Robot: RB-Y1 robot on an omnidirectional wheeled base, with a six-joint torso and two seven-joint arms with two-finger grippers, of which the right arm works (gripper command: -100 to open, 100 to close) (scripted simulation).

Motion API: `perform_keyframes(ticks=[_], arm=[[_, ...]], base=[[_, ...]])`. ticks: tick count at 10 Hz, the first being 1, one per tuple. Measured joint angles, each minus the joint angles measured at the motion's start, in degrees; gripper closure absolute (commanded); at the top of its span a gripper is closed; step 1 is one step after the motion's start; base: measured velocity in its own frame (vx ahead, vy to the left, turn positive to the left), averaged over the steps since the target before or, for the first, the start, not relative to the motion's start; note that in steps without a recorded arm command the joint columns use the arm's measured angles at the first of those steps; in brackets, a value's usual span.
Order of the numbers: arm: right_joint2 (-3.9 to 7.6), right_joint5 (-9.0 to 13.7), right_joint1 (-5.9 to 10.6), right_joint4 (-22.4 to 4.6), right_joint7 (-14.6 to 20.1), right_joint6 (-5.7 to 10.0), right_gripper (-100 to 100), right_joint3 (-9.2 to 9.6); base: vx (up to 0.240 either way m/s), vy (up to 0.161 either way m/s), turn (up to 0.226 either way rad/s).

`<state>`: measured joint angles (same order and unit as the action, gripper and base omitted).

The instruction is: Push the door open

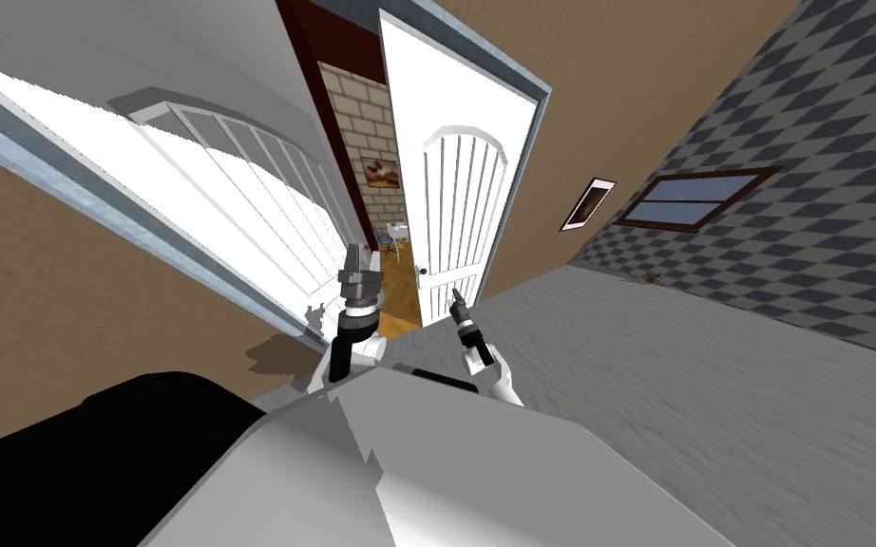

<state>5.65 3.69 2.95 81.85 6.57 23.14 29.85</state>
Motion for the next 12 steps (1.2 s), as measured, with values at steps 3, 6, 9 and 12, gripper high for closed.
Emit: perform_keyframes(ticks=[3, 6, 9, 12], arm=[[-0.05, 0.0, 2.42, -3.9, 0.7, -0.2, -100, 2.43], [-0.25, 0.0, 4.64, -7.2, 1.4, -0.98, -100, 4.59], [-0.35, 0.0, 6.75, -10.3, 2.0, -1.59, -100, 6.78], [-0.36, 0.0, 8.48, -12.6, 2.6, -2.18, -100, 8.36]], base=[[0.087, 0.083, -0.106], [0.093, 0.075, -0.078], [0.104, 0.088, -0.088], [0.071, 0.052, -0.059]])
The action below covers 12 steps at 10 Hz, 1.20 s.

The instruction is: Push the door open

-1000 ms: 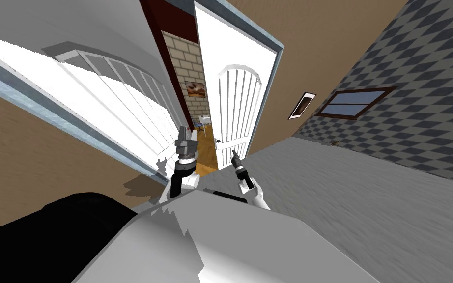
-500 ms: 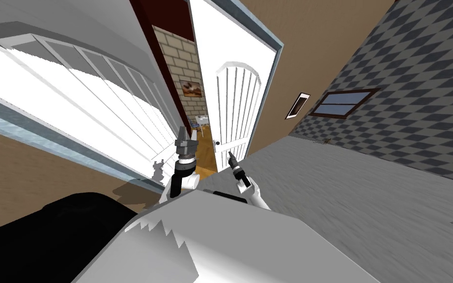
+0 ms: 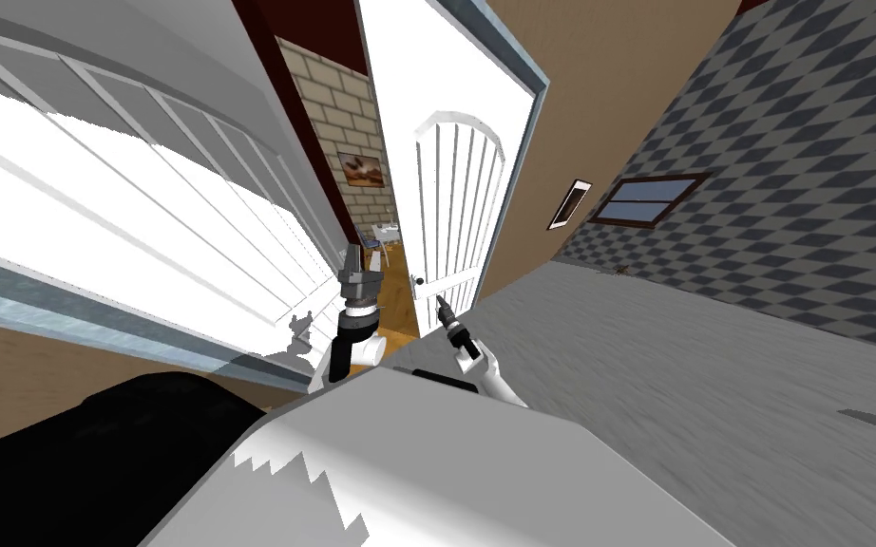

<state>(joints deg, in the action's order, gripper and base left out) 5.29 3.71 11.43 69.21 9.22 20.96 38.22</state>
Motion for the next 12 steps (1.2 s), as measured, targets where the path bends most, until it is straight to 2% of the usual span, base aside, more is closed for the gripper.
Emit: perform_keyframes(ticks=[6, 8, 12], arm=[[-0.13, 0.1, 3.92, -6.0, 1.3, -0.63, -100, 3.65], [-0.19, 0.1, 4.05, -6.3, 1.3, -0.64, -100, 3.53], [-0.73, -0.1, 4.16, -7.4, 0.9, -0.52, -100, 2.6]], base=[[0.116, 0.103, -0.067], [0.137, 0.094, 0.044], [0.165, 0.161, 0.04]])
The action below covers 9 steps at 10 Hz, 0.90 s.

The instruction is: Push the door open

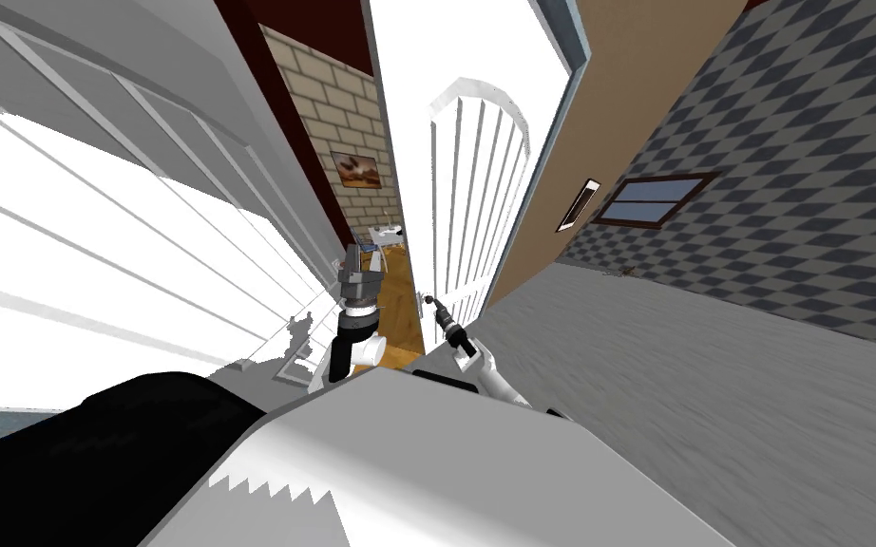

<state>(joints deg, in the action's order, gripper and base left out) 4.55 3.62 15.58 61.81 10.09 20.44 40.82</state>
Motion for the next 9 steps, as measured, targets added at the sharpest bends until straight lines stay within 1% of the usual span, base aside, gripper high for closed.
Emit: perform_keyframes(ticks=[2, 3, 4, 9], arm=[[-0.48, -0.1, 0.11, -0.7, -0.2, 0.17, -100, -0.53], [-0.77, -0.1, 0.22, -1.1, -0.3, 0.24, -100, -0.75], [-0.82, -0.1, 0.25, -1.1, -0.3, 0.25, 100, -0.77], [-0.91, -0.1, 0.46, -1.0, -0.3, 0.2, 100, -0.81]], base=[[0.141, 0.148, 0.03], [0.058, 0.048, 0.001], [-0.005, -0.002, -0.003], [-0.004, -0.005, 0.006]])
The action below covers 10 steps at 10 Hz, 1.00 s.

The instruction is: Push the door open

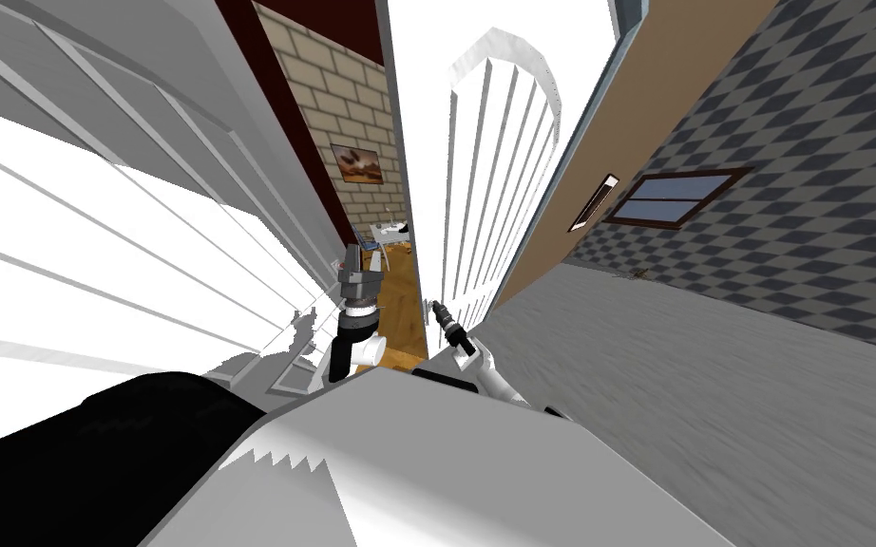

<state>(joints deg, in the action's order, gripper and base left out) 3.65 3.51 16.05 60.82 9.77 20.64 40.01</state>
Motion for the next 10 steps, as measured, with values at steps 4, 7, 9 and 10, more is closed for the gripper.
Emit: perform_keyframes(ticks=[4, 7, 9, 10], arm=[[0.38, -1.0, -1.25, 0.2, 0.2, -0.48, 100, -0.45], [0.48, -2.3, -2.2, 1.3, 0.6, -0.71, 100, -1.12], [0.37, -3.4, -2.8, 1.7, 0.9, -0.75, 100, -1.76], [0.13, -4.1, -2.9, 1.5, 1.1, -0.81, 100, -2.3]], base=[[0.098, 0.14, -0.079], [0.109, 0.161, -0.084], [0.127, 0.184, -0.138], [0.101, 0.173, -0.116]])
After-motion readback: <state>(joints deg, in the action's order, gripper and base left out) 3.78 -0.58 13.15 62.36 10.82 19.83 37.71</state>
